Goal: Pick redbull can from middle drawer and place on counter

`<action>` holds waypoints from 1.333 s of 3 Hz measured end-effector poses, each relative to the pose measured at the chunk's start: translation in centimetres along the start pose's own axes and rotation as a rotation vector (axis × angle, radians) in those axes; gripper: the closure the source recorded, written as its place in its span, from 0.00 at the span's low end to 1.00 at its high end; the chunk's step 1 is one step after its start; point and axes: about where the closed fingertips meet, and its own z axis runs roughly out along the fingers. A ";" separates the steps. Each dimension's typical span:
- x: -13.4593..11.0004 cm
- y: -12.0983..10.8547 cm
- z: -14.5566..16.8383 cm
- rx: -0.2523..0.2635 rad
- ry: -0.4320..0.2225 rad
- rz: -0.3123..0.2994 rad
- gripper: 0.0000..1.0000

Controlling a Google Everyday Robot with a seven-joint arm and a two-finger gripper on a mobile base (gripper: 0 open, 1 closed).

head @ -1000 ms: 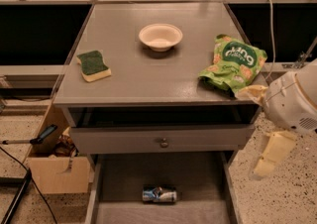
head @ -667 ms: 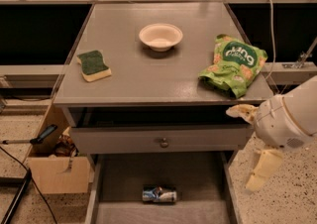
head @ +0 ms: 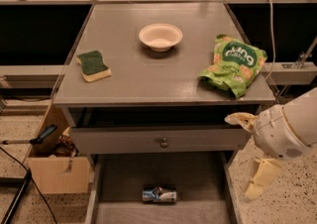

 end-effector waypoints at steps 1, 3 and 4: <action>0.7 1.3 3.5 -0.042 -0.069 0.030 0.00; 3.5 4.4 12.3 -0.088 -0.177 0.132 0.00; 5.2 4.8 15.7 -0.029 -0.163 0.178 0.00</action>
Offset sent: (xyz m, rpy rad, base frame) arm -0.0457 0.0482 -0.1519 0.2561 0.2127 -0.0535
